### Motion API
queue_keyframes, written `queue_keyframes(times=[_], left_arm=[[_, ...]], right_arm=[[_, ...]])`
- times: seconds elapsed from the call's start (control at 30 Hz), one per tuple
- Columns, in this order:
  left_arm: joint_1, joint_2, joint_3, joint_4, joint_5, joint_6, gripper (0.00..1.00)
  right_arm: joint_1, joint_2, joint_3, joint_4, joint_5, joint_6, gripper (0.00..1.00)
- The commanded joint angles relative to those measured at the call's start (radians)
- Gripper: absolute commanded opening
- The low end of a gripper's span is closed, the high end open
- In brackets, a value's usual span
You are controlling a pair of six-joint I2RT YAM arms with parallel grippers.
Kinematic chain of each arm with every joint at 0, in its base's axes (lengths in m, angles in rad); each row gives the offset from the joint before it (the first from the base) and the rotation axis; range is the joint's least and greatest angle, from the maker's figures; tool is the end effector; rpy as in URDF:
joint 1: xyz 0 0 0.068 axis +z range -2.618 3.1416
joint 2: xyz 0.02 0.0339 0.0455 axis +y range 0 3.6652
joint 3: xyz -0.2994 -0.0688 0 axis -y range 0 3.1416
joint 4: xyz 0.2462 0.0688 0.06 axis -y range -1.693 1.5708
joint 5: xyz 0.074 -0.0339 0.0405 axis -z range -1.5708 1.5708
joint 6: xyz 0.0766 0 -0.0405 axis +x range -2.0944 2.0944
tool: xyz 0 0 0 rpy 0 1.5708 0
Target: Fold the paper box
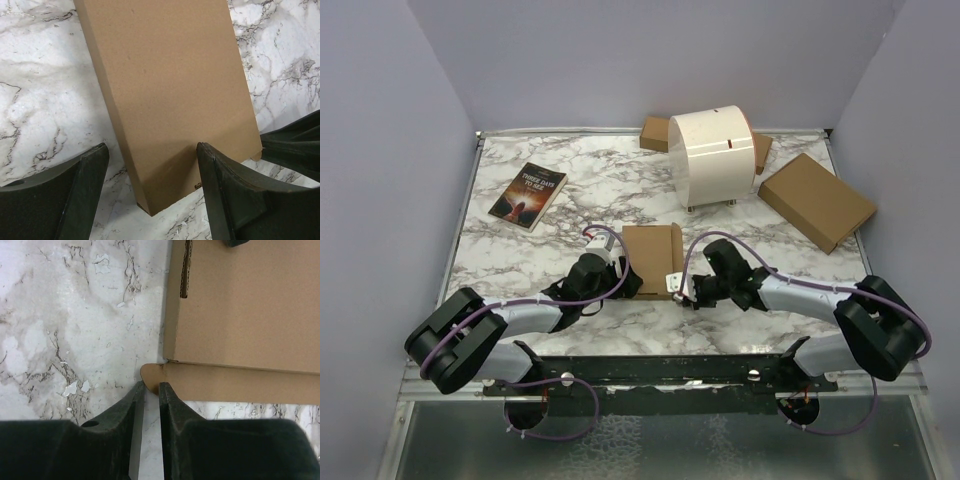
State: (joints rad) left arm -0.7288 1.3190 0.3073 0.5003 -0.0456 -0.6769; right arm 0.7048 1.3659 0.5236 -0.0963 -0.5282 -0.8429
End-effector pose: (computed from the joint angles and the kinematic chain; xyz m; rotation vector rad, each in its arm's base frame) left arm 0.1949 -0.1693 0.1529 0.0275 2.1844 -0.7887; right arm 0.1659 0.1918 0.1498 -1.8411 1.5784 0.5972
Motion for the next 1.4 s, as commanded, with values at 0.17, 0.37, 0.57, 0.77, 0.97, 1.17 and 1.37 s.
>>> queue_keyframes(times=[0.17,0.37,0.57,0.77,0.97,1.17,1.37], left_arm=[[-0.008,0.022,0.002,-0.051,-0.009,0.014,0.74],[-0.007,0.025,0.003,-0.051,-0.009,0.016,0.74],[-0.007,0.028,0.004,-0.048,-0.005,0.022,0.74],[-0.008,0.033,0.006,-0.040,0.006,0.025,0.73],[-0.009,0.050,0.013,-0.026,0.026,0.028,0.71],[-0.010,0.067,0.023,-0.018,0.046,0.031,0.68],[-0.013,0.077,0.030,-0.017,0.054,0.035,0.67]], right_arm=[[-0.004,0.033,0.027,0.052,0.037,-0.001,0.17],[-0.004,0.024,0.034,0.047,0.036,0.006,0.05],[-0.004,0.023,0.051,0.029,0.017,0.024,0.02],[-0.004,0.037,0.072,0.009,0.000,0.050,0.01],[-0.004,0.069,0.122,-0.044,0.000,0.087,0.01],[-0.004,0.110,0.163,-0.102,-0.014,0.093,0.01],[-0.004,0.120,0.177,-0.117,-0.018,0.115,0.01]])
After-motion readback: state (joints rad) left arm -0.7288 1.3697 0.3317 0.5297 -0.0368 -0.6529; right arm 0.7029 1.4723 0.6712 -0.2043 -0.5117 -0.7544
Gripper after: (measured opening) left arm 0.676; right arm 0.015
